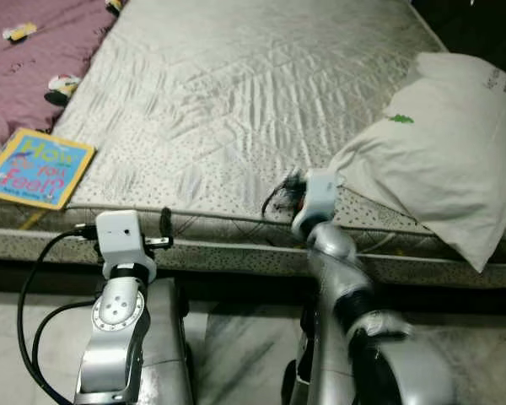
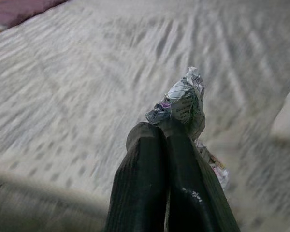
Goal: Clean up the room
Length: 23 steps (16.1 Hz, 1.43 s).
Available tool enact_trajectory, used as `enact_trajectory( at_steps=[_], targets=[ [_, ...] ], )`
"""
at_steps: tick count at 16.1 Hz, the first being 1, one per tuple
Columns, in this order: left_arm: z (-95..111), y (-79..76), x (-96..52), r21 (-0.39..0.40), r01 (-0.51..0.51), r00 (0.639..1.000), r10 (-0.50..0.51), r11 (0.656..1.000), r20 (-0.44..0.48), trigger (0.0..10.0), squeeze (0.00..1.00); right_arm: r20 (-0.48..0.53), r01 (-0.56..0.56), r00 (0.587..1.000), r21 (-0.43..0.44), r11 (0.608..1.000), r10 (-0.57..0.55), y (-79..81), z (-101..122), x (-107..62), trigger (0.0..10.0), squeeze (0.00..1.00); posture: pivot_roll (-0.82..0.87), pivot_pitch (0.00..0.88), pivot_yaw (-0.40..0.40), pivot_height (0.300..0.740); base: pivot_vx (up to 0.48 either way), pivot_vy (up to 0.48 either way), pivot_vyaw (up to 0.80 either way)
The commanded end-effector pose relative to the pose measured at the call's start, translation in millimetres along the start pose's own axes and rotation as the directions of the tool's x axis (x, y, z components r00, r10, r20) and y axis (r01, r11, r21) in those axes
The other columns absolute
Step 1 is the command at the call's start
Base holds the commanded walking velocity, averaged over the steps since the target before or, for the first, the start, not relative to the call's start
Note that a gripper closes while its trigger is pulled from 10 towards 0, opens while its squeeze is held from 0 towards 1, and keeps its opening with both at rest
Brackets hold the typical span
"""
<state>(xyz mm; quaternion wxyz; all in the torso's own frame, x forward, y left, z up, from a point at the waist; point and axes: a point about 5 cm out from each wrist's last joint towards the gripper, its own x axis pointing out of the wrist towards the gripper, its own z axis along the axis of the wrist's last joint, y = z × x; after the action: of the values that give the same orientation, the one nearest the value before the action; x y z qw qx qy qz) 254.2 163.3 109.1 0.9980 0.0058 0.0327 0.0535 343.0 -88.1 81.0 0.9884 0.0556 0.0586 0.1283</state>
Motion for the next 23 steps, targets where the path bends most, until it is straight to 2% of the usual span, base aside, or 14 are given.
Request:
enact_trajectory(
  at_steps=[1, 2, 3, 5, 6, 7, 10, 16, 21, 23],
  targets=[
    [-1, -1.6, 0.3, 0.002, 0.009, 1.000, -0.009, 1.000, 0.000, 10.0, 0.00, 0.040, -0.017, 0.999, 0.012, 1.000, 0.016, 1.8, 8, -0.2, 0.0, 0.00, 0.08, 0.063, -0.047, 0.529, 0.000, 0.000, 0.00],
    [-2, 1.0, -0.7, 0.001, 0.003, 1.000, -0.003, 1.000, 0.001, 10.0, 0.00, 0.090, -0.037, 0.995, 0.040, 0.999, 0.033, 5.2, 15, -5.0, 0.0, 0.00, 0.08, 0.059, -0.046, 0.529, 0.000, 0.000, 0.00],
    [-3, 3.2, -1.9, -0.005, -0.004, 1.000, 0.004, 1.000, 0.000, 10.0, 0.00, 0.128, -0.039, 0.991, 0.031, 0.999, 0.035, 5.8, 20, -10.6, 0.0, 0.00, 0.08, 0.055, -0.044, 0.529, 0.000, 0.000, 0.00],
    [-7, 5.3, -3.7, -0.015, -0.006, 1.000, 0.006, 1.000, -0.013, 10.0, 0.00, 0.142, -0.045, 0.989, 0.027, 0.999, 0.041, 5.5, 22, -24.6, 0.0, 0.00, 0.07, 0.056, -0.041, 0.529, 0.000, 0.000, 0.00],
    [-7, 5.4, -3.7, -0.015, -0.006, 1.000, 0.006, 1.000, -0.015, 10.0, 0.00, 0.145, -0.049, 0.988, 0.028, 0.998, 0.045, 5.8, 23, -26.4, 0.0, 0.00, 0.06, 0.057, -0.039, 0.529, 0.000, 0.000, 0.00],
    [-8, 2.9, -3.0, -0.021, 0.002, 1.000, -0.003, 1.000, -0.018, 10.0, 0.00, 0.144, -0.054, 0.988, 0.014, 0.998, 0.051, 4.4, 22, -35.2, 10.0, 0.00, 0.06, 0.060, -0.038, 0.529, 0.000, 0.000, 0.00],
    [-9, 1.1, -3.5, -0.025, 0.013, 1.000, -0.014, 1.000, -0.021, 10.0, 0.00, 0.173, -0.050, 0.984, 0.015, 0.999, 0.046, 2.4, 29, -45.7, 10.0, 0.00, 0.05, 0.060, -0.034, 0.533, 0.000, 0.000, 0.00],
    [-11, 6.1, -6.3, -0.017, 0.001, 1.000, -0.002, 1.000, -0.027, 10.0, 0.00, 0.171, 0.005, 0.985, -0.059, 0.998, 0.005, -11.5, 35, -63.5, 10.0, 0.00, 0.05, 0.055, -0.033, 0.608, 0.000, 0.000, 0.00],
    [-14, 11.6, -7.7, 0.023, -0.015, 1.000, 0.016, 1.000, -0.020, 10.0, 0.00, 0.150, 0.041, 0.988, -0.067, 0.997, -0.030, -15.9, 31, -71.7, 10.0, 0.00, 0.05, 0.043, -0.020, 0.668, 0.000, 0.000, 0.00],
    [-20, 13.8, -9.3, 0.076, -0.025, 0.999, 0.026, 0.997, -0.020, 10.0, 0.00, 0.144, 0.046, 0.989, -0.063, 0.997, -0.036, -13.8, 29, -72.6, 10.0, 0.00, 0.04, 0.014, -0.008, 0.688, 0.000, 0.000, 0.00]
  ],
)
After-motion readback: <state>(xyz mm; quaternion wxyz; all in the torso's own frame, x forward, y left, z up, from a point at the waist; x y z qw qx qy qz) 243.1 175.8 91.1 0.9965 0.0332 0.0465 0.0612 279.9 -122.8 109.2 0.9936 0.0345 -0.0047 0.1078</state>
